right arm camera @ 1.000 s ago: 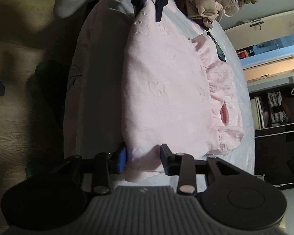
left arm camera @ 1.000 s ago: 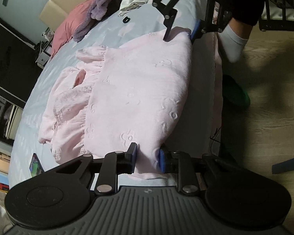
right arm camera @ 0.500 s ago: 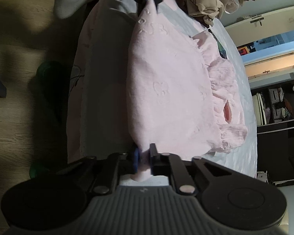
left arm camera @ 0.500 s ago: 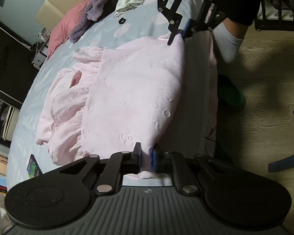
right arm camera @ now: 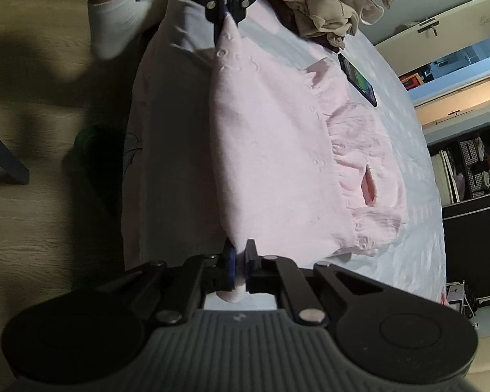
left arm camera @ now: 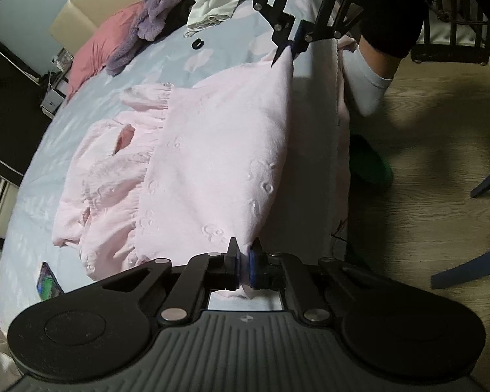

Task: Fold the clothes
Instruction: 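Pinch the dress edge with both tools and lift it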

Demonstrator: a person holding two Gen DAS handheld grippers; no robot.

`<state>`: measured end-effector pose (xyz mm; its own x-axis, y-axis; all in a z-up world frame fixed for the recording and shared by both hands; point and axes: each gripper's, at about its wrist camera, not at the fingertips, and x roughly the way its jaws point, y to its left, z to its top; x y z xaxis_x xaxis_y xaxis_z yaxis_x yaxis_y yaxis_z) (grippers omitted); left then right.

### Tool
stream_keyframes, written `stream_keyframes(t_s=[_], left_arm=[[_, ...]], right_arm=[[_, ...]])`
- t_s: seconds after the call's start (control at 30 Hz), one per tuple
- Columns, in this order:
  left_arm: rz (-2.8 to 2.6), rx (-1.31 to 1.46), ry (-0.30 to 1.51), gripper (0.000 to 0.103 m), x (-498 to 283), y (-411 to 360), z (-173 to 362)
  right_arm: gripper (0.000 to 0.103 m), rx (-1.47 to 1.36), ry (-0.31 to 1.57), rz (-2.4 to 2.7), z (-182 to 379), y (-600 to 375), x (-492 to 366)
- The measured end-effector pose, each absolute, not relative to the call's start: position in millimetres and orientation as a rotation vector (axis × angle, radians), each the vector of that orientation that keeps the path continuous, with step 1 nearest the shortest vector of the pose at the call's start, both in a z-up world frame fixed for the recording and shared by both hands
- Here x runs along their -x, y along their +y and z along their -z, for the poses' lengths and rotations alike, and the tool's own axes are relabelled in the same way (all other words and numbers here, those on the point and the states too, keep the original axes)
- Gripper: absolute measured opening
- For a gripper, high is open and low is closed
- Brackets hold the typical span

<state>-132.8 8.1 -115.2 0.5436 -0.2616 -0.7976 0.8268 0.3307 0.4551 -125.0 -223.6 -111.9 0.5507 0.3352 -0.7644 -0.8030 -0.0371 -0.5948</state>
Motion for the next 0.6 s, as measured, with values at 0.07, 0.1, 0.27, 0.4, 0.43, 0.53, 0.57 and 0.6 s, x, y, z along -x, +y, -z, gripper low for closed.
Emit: stream_keyframes(t_s=[0.07,0.1,0.27,0.4,0.43,0.53,0.57,0.6], left_arm=[[0.798,-0.972,0.689,0.003,131,10,112],[0.805,-0.966,0.690,0.003,131,11,109],[0.826,-0.933,0.687,0.003,134,17,91],[0.867,-0.939,0.687,0.003,143,18,86],[0.882,-0.942,0.690,0.003,145,18,85],[0.949,-0.958,0.707,0.003,155,16,82],[0.973,-0.968,0.713,0.003,160,16,80],[0.993,-0.972,0.720,0.003,163,15,78]], right_arm=[[0.006,1.301,0.462,-0.976,108,-225,129],[0.006,1.298,0.465,-0.980,106,-226,131],[0.006,1.282,0.479,-0.998,96,-229,141],[0.006,1.269,0.491,-1.012,88,-232,149],[0.006,1.266,0.494,-1.016,86,-233,151],[0.006,1.256,0.502,-1.027,80,-235,157],[0.006,1.260,0.507,-1.039,78,-236,161],[0.006,1.266,0.515,-1.054,76,-237,166]])
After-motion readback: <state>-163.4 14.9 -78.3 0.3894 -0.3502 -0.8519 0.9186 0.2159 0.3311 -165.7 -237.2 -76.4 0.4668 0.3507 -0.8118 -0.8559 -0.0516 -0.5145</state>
